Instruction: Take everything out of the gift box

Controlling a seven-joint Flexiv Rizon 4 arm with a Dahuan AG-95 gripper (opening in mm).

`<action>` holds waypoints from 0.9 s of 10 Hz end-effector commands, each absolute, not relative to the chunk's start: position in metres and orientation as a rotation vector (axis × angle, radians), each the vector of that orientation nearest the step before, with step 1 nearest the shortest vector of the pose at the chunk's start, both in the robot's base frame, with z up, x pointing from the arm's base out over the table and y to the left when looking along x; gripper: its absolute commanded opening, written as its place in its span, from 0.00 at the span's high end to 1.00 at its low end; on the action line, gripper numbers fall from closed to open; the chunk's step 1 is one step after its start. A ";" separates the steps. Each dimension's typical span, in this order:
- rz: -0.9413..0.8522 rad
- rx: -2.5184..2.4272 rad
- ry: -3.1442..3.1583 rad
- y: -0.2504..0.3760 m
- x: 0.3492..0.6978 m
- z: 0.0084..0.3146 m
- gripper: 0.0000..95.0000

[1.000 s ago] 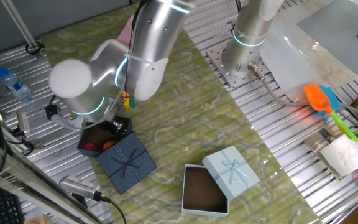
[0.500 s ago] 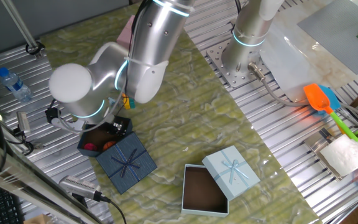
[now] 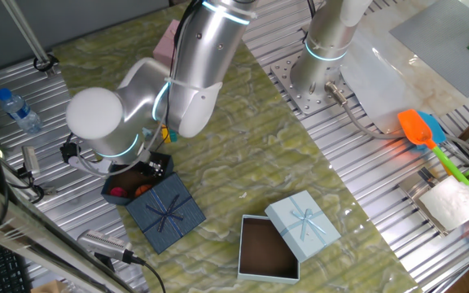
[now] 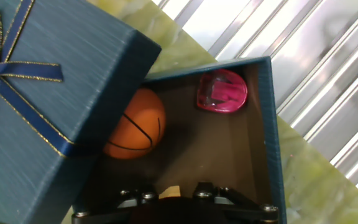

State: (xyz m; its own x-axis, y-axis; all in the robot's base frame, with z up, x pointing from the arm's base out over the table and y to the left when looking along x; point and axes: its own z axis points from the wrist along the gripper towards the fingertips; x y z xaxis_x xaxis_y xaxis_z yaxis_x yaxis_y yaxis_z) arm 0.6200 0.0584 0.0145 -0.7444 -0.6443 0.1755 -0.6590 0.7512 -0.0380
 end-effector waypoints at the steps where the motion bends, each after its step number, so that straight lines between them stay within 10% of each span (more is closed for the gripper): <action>1: 0.147 1.056 -2.794 0.056 0.619 0.016 0.60; 9: 0.156 1.056 -2.786 0.055 0.616 0.014 0.60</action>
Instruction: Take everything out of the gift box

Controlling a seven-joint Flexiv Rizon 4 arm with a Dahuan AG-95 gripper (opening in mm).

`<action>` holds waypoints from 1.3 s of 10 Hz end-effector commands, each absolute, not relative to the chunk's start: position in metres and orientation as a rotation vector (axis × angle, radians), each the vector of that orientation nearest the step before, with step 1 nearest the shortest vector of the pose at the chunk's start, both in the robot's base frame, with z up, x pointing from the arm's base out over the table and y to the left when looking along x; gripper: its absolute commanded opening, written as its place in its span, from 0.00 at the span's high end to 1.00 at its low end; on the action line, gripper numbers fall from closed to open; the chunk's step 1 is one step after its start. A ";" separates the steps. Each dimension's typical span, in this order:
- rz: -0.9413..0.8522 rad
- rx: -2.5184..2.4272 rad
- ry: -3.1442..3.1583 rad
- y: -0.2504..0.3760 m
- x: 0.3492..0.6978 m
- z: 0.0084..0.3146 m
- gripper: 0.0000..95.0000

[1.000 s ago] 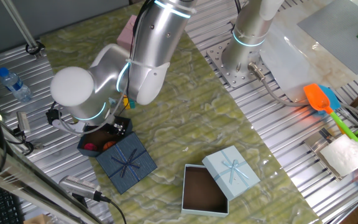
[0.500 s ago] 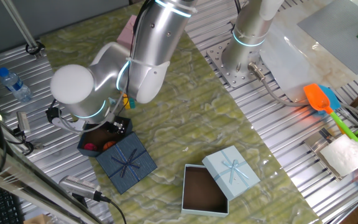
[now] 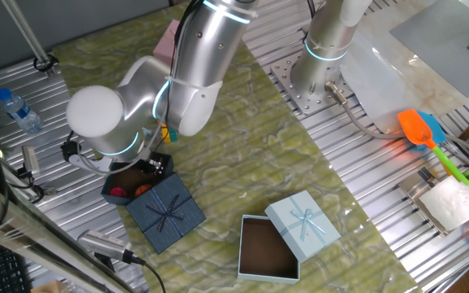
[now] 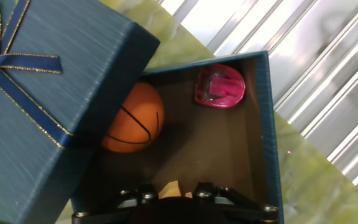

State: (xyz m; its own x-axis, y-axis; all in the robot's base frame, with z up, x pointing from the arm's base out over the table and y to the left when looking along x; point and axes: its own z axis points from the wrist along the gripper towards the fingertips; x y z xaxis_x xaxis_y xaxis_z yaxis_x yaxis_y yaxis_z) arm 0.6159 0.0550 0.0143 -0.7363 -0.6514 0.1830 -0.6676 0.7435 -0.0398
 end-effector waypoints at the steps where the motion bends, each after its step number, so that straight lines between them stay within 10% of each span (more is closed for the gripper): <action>1: 0.160 1.053 -2.785 0.055 0.616 0.014 0.60; 9: 0.171 1.013 -2.800 0.054 0.613 0.013 0.60; 10: 0.167 1.012 -2.804 0.054 0.613 0.013 0.80; 12: 0.163 1.005 -2.808 0.054 0.613 0.014 0.80; 13: 0.163 1.001 -2.809 0.054 0.613 0.015 1.00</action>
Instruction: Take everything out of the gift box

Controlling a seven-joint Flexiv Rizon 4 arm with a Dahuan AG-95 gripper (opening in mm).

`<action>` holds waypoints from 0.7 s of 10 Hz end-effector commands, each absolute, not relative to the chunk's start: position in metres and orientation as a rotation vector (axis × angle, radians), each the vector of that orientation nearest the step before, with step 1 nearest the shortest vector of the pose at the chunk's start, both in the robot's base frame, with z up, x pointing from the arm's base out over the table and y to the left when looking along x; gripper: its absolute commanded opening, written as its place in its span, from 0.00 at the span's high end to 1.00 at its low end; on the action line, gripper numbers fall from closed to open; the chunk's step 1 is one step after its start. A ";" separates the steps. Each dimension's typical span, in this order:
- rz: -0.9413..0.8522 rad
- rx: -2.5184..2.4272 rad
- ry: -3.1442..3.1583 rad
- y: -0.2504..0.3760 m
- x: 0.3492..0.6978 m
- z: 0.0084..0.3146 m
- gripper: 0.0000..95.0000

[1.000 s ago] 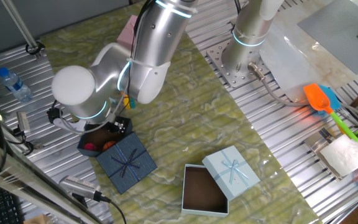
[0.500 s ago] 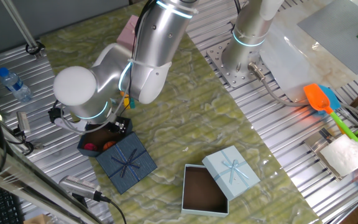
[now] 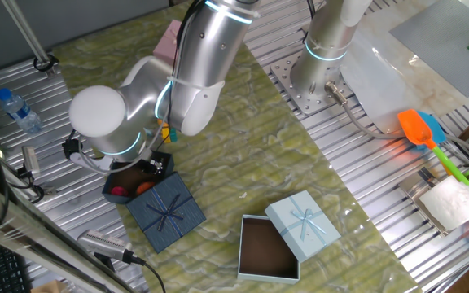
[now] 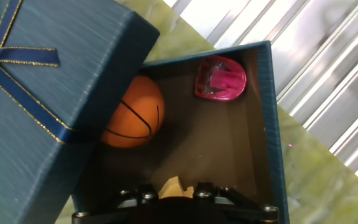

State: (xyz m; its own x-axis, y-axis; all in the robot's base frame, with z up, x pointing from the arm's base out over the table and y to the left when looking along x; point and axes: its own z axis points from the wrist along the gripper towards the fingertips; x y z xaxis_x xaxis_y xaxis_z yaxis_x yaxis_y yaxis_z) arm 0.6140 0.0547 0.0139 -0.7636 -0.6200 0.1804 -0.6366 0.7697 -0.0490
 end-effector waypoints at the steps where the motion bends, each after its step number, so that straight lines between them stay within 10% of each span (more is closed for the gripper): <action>1: 0.164 1.003 -2.809 0.055 0.613 0.015 1.00; 7: 0.163 1.000 -2.819 0.058 0.619 0.021 1.00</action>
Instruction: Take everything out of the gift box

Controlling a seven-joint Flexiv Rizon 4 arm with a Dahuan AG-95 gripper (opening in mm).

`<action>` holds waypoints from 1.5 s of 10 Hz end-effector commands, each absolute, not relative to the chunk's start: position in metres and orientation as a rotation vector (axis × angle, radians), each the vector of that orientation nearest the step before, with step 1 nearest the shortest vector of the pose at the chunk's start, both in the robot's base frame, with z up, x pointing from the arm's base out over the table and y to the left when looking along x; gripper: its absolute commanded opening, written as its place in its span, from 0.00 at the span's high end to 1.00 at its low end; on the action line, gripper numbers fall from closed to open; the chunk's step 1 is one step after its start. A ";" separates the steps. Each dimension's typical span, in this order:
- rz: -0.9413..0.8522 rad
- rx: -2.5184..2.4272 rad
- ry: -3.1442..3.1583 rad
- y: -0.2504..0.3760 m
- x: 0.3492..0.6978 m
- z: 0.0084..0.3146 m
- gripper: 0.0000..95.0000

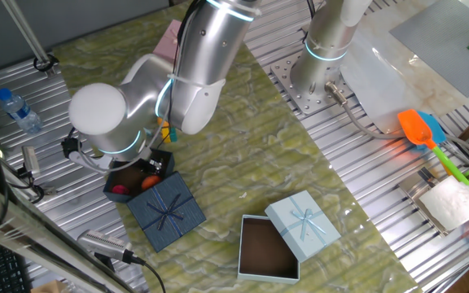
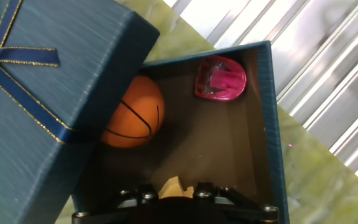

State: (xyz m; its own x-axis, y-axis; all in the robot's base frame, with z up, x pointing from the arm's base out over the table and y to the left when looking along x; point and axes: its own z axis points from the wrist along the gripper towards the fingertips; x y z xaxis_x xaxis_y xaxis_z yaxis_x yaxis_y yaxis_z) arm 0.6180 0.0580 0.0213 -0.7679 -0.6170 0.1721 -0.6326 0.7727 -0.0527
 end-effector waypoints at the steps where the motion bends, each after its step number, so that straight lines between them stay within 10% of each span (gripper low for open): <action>1: 0.162 0.999 -2.820 0.059 0.620 0.023 1.00; 5: 0.155 1.013 -2.815 0.062 0.622 0.028 1.00; 6: 0.155 1.039 -2.810 0.062 0.622 0.028 0.40; 8: 0.150 1.065 -2.799 0.061 0.622 0.028 0.40; 9: 0.139 1.097 -2.789 0.061 0.621 0.028 0.20; 12: 0.138 1.114 -2.769 0.059 0.617 0.025 0.20; 13: 0.142 1.116 -2.767 0.059 0.616 0.024 0.00; 15: 0.149 1.121 -2.760 0.058 0.616 0.023 0.20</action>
State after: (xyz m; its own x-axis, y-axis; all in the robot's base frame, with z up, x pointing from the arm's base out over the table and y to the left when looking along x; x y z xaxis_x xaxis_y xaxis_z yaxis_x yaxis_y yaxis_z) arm 0.6151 0.0582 0.0221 -0.7061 -0.6836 0.1844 -0.6997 0.7137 -0.0334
